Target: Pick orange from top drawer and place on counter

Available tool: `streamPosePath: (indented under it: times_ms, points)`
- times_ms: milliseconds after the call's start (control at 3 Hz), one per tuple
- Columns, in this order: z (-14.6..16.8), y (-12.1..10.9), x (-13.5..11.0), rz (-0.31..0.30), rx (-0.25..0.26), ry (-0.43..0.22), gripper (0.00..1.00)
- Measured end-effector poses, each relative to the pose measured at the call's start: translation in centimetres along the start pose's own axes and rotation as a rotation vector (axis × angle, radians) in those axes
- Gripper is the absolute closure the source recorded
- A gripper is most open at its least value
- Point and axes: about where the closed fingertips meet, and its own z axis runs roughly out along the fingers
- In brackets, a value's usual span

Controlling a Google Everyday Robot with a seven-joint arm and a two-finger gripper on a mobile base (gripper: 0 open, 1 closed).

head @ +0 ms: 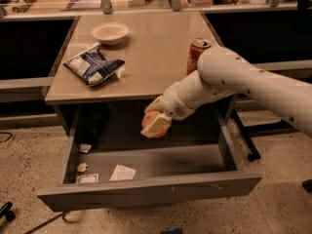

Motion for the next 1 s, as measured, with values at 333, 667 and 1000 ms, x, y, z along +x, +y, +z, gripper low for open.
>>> streamPosePath:
  times_ms: [333,667,1000]
  points:
    - [-3.5,-1.6,-4.7,-0.007,0.016,0.006,1.00]
    - [-6.6,-4.4,-10.0,-0.052,0.073,-0.070,1.00]
    - [-7.6,-5.0,-10.9,-0.062,0.094,-0.085,1.00]
